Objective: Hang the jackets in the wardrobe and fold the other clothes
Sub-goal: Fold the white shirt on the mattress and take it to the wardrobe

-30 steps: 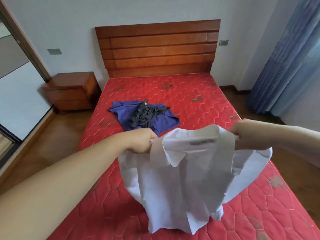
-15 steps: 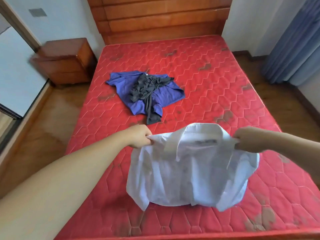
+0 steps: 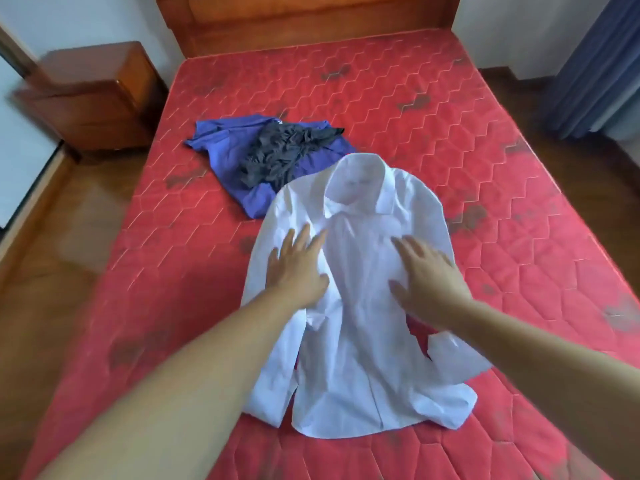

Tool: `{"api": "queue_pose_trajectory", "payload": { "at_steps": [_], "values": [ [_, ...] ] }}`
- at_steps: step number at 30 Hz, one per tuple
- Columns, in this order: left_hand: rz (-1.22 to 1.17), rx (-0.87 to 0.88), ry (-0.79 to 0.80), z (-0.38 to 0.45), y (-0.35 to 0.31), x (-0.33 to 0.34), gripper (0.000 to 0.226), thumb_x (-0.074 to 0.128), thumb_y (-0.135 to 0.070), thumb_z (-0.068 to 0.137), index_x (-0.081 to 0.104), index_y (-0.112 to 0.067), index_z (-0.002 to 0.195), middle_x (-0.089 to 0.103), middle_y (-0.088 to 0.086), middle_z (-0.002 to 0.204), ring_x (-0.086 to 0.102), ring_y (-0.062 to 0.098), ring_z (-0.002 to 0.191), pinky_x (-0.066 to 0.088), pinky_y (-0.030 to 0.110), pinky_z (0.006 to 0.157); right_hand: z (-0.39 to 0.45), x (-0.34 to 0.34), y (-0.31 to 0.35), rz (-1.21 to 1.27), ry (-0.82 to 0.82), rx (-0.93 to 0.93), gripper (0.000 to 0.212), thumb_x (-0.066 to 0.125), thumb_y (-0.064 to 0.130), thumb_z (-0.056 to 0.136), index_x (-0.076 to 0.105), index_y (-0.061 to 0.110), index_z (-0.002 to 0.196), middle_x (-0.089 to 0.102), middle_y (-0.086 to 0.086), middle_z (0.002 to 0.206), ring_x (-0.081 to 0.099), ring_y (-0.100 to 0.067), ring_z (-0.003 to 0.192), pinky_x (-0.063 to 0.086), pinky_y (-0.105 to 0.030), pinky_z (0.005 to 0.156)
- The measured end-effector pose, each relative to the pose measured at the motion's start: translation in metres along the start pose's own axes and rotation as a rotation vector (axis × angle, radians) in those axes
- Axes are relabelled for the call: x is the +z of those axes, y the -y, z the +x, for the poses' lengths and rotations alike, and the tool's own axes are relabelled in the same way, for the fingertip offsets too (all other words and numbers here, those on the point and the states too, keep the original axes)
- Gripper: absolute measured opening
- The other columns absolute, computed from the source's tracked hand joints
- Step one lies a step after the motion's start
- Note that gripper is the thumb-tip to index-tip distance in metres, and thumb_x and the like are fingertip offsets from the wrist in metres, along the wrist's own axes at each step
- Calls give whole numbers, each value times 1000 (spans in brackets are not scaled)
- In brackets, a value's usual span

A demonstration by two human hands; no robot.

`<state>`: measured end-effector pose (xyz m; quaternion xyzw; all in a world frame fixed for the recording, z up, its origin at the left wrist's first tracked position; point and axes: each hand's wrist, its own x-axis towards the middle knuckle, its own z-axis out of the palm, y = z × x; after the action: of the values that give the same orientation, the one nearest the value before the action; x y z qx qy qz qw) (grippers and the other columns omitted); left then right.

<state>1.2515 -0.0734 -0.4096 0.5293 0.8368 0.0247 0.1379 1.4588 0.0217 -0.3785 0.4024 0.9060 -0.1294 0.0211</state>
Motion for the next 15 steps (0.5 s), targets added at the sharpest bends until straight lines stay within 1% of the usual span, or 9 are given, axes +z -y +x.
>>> {"api": "queue_pose_trajectory", "payload": {
  "at_steps": [1,3,5,6,7,9,11,13,15],
  "values": [
    [-22,-9,130,-14,2,35,80,58,-35,86,13,-36,152,9,-5,162,8,24,149,23,49,116,-18,33,-1,-47,152,-15,72,53,39,91,18,21,152,23,-1,157,27,-22,142,25,-36,113],
    [-61,-37,365,-47,9,101,72,54,-35,88,17,-38,151,16,-9,160,19,23,146,27,47,114,-54,97,-10,-90,358,-19,69,52,38,91,21,23,151,26,2,154,31,-21,140,29,-34,112],
    [-112,-128,553,-81,17,158,68,51,-34,89,21,-36,150,24,-7,157,30,23,141,32,43,111,-79,151,-26,-60,475,56,62,50,32,88,29,25,146,34,6,146,42,-18,131,38,-35,103],
    [-161,-201,608,-96,20,182,68,51,-33,89,22,-34,150,28,-4,155,35,23,138,34,40,109,-89,172,-34,-25,523,120,60,49,30,88,30,26,145,35,7,144,44,-17,128,41,-35,100],
    [-226,-288,627,-109,24,206,69,53,-33,88,22,-30,150,31,0,153,38,24,136,35,37,108,-98,190,-42,21,555,194,60,47,30,88,28,26,145,35,7,144,45,-17,127,42,-35,98],
    [-423,-484,550,-130,29,244,77,63,-34,83,25,-20,148,39,8,146,45,25,129,40,34,104,-114,219,-60,120,556,362,63,47,34,90,23,24,148,34,5,147,46,-21,127,43,-36,96],
    [-601,-646,406,-141,34,270,74,74,-31,73,41,-14,137,54,9,127,57,24,111,48,32,89,-126,243,-76,199,514,507,67,51,39,89,23,22,148,32,2,149,47,-25,127,46,-38,92],
    [-646,-709,325,-143,38,285,59,76,-28,71,51,-17,123,59,3,113,61,20,95,47,29,75,-133,261,-89,194,461,576,63,56,42,85,31,25,140,40,0,138,55,-28,113,46,-38,78],
    [-614,-692,288,-145,41,294,33,72,-26,77,57,-21,106,64,-2,102,62,18,87,48,29,74,-137,275,-97,281,408,619,48,59,37,83,43,27,127,50,-1,123,58,-27,97,46,-38,73]
  ]
}}
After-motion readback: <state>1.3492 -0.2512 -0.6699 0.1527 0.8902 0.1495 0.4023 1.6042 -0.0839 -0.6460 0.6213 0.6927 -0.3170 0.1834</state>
